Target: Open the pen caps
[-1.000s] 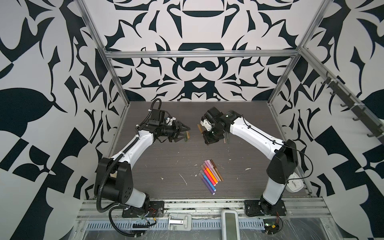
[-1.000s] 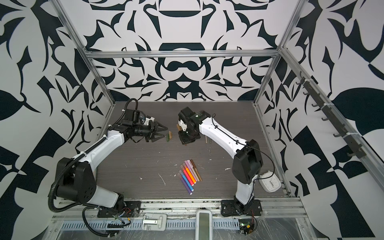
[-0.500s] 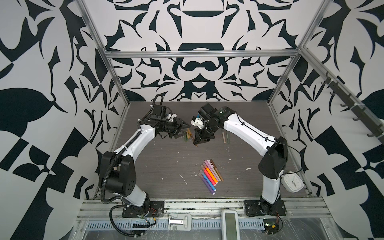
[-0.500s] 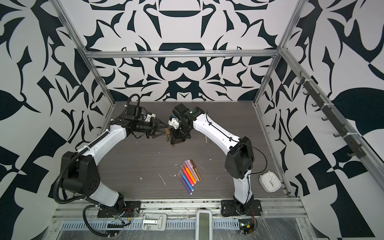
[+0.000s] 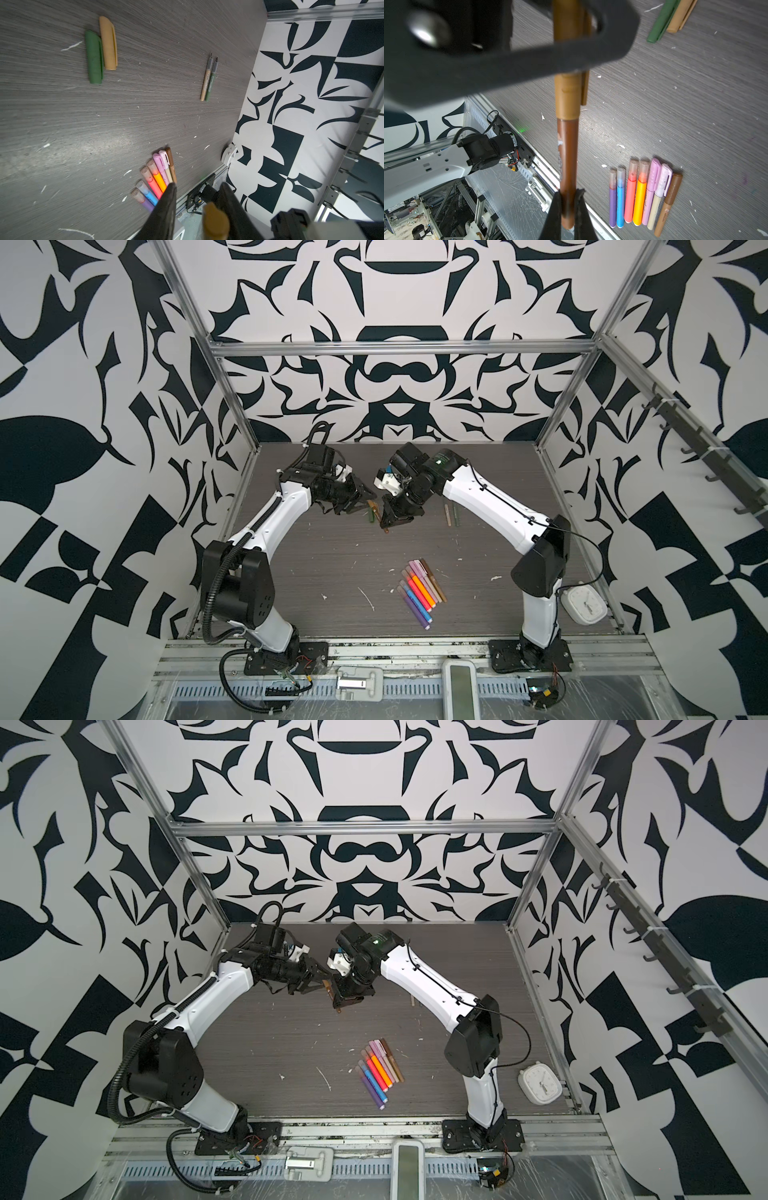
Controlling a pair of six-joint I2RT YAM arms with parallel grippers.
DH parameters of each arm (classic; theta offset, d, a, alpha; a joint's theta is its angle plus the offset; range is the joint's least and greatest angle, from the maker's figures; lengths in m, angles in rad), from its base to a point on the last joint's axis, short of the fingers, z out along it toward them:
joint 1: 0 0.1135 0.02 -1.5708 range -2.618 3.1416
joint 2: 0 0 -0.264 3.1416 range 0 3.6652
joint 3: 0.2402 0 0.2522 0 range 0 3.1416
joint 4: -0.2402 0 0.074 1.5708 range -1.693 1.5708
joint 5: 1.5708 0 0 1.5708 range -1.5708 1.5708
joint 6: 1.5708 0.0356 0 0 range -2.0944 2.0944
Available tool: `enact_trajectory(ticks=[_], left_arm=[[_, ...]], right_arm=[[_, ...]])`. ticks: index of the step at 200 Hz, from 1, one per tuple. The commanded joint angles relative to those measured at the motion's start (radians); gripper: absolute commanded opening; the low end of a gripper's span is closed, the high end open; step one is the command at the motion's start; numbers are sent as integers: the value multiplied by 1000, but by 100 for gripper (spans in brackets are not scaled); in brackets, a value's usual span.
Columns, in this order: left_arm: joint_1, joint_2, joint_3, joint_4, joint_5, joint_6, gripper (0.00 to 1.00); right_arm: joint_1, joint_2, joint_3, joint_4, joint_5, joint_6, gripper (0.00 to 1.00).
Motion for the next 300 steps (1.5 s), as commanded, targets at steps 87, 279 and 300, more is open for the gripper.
enact_trajectory(ticks=[87,279,300], left_arm=[[-9,-72,-30,44,26,-13,0],[88,-16,-29,179,104,-84,0],[168,31,37,151,68,-60,0]], right_arm=[[7,-100,-106,250,-55,113,42],[57,-191,-378,318,16,198,0],[101,-320,-617,377,39,211,0]])
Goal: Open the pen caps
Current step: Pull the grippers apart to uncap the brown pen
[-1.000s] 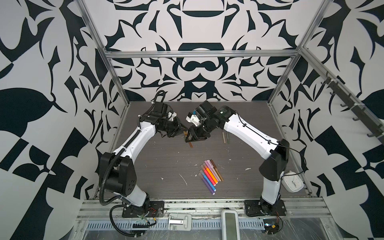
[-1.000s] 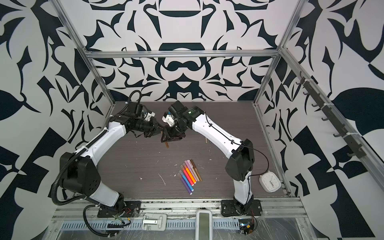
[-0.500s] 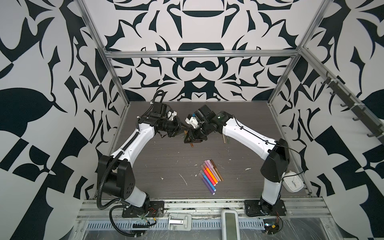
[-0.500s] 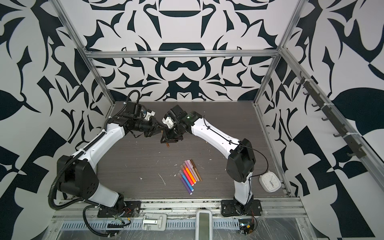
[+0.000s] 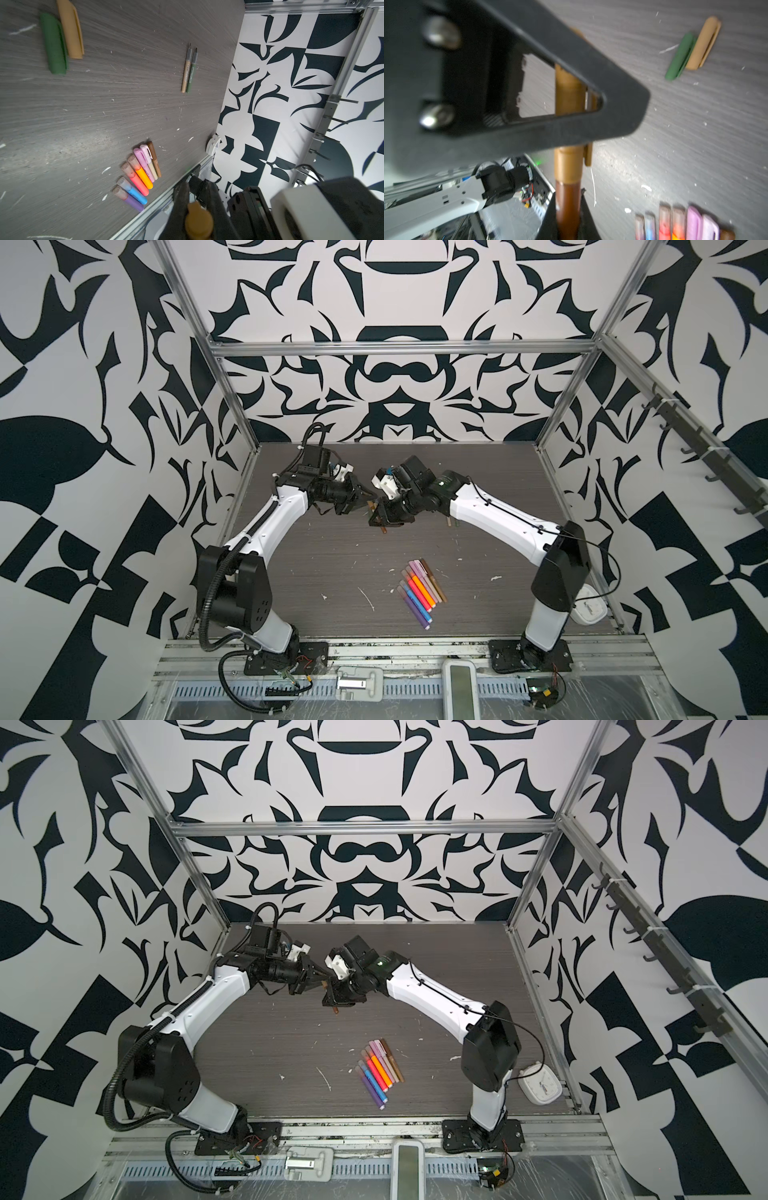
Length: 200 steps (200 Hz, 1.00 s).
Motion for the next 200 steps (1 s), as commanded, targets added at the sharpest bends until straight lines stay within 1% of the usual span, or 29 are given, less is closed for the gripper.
enact_trajectory(ticks=[1,13,25,44,74,105,136,154,173,194,200], left_arm=[[125,54,84,64,-76,-1,0],[142,78,133,14,-119,48,0],[142,107,181,-43,-155,107,0],[139,132,181,-71,-175,139,0],[134,155,104,-42,-200,194,0],[103,244,57,-28,-210,293,0],[56,345,37,16,-207,377,0],[50,399,35,46,-204,382,0],[49,451,47,43,-205,390,0],[47,477,52,44,-198,393,0],[45,480,52,43,-199,394,3]], right_arm=[[61,-154,-227,-130,11,23,0],[67,-254,-376,-68,19,81,0],[65,-350,-474,-13,44,136,0],[43,-433,-536,-14,89,162,0],[-8,-452,-506,-76,161,135,0],[-47,-467,-485,-107,230,111,0],[-88,-466,-481,-108,214,78,0],[-113,-448,-454,-122,188,46,0],[-123,-427,-419,-156,188,11,0],[-129,-424,-411,-161,187,7,0],[-131,-425,-412,-162,185,8,0]])
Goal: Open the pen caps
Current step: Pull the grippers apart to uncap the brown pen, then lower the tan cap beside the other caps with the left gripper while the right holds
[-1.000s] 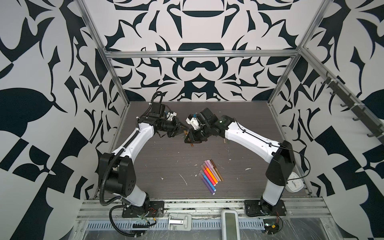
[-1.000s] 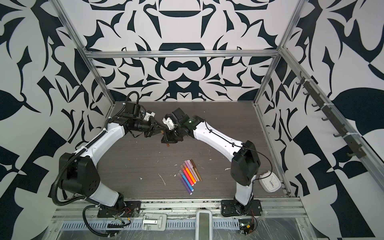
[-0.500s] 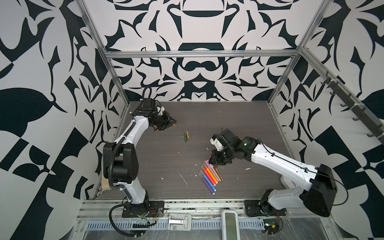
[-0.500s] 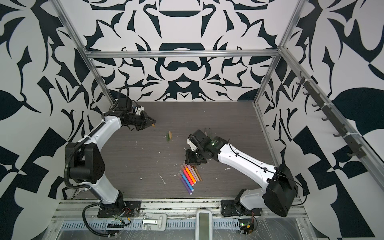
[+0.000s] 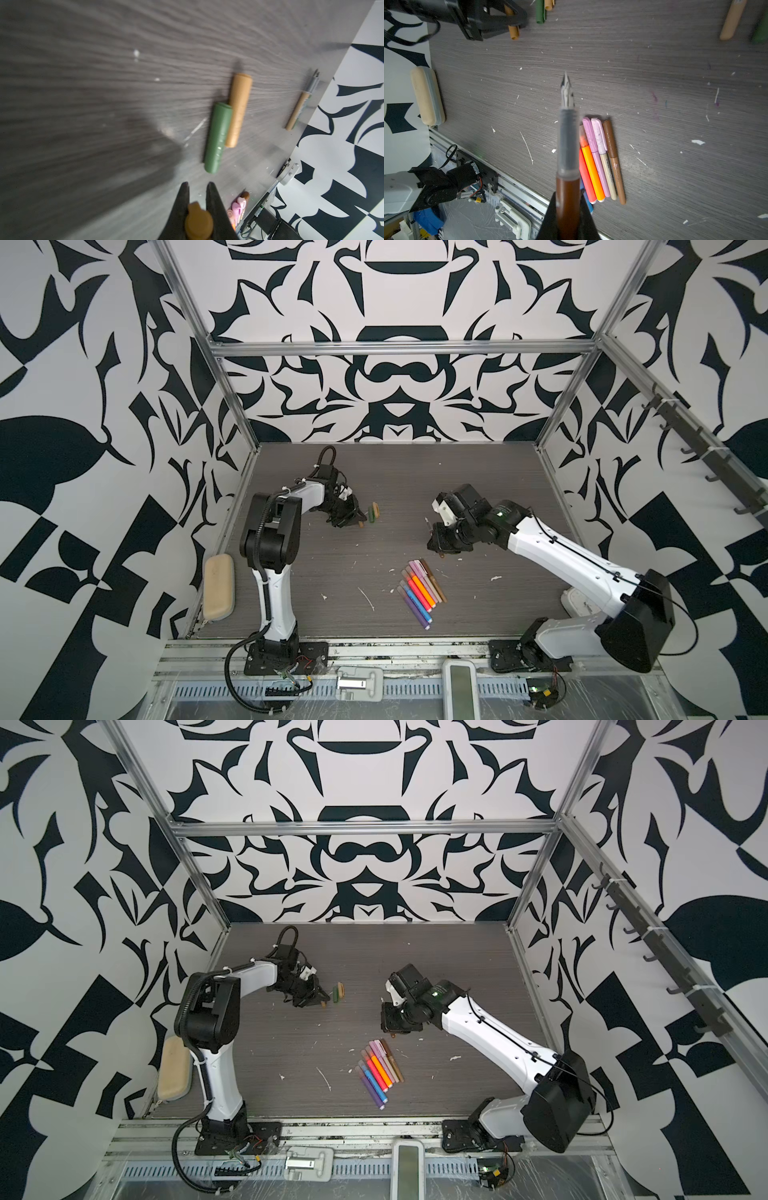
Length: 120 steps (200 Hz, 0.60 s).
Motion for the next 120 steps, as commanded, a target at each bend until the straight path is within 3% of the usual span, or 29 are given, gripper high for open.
enact_trajectory(ticks=[1,34,120], left_arm=[[1,19,11,7,4,34,4],[1,29,22,-3,-19,37,22],[1,103,118,-76,-89,57,17]], right_arm=[[-3,-5,37,-32,-2,-34,0],[-3,-9,31,-31,-2,-26,0],[-3,-44,26,-57,21,-11,0]])
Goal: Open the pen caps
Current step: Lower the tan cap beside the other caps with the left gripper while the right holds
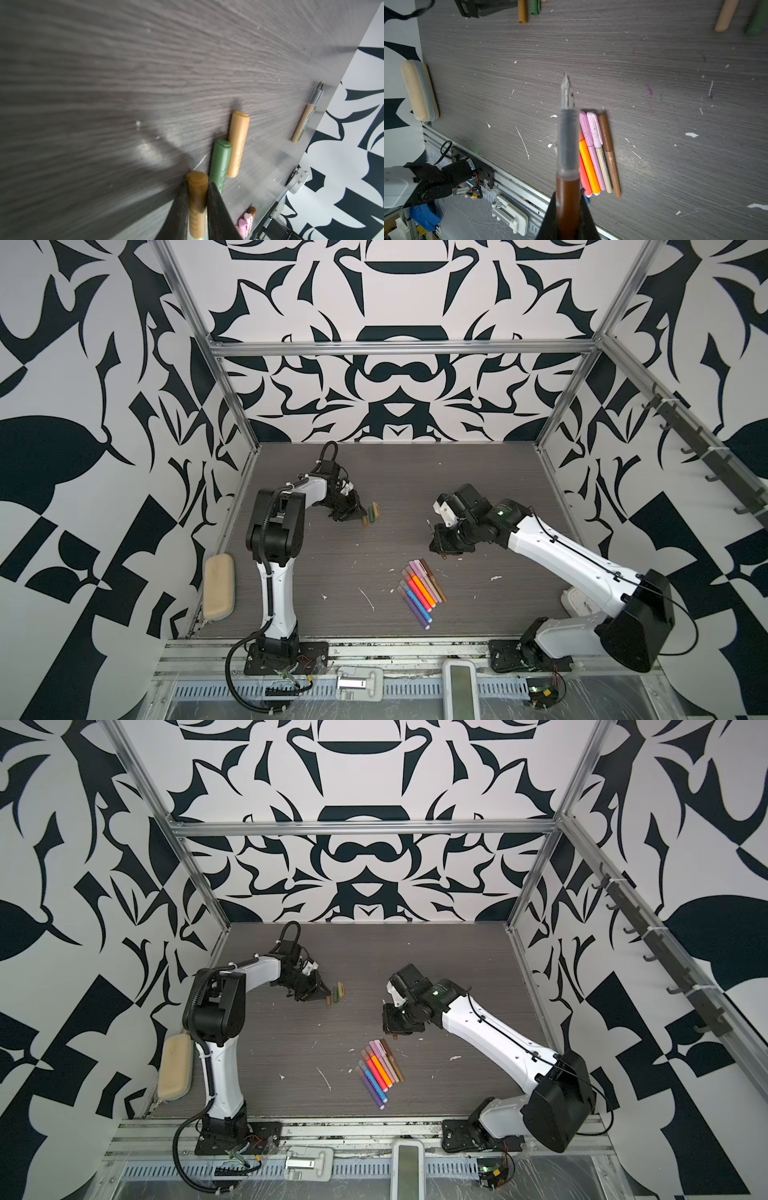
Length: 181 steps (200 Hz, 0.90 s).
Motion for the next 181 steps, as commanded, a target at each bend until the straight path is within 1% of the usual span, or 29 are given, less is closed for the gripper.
enact_trajectory(ticks=[1,36,70,80,137,181], left_arm=[[2,32,18,-62,-53,25,17],[3,30,36,-65,-39,22,19],[3,35,58,-61,-29,5,28],[3,37,63,-56,-20,-2,29],[1,36,70,-25,14,-48,29],[1,29,67,-2,41,-75,29]], right_arm=[[-2,-44,21,-12,21,0,0],[-1,-44,15,-2,20,5,0],[-1,-41,21,-3,16,1,0],[-1,-42,20,-4,16,0,0],[-1,-55,5,-1,16,2,0],[-2,-37,7,12,11,-4,0]])
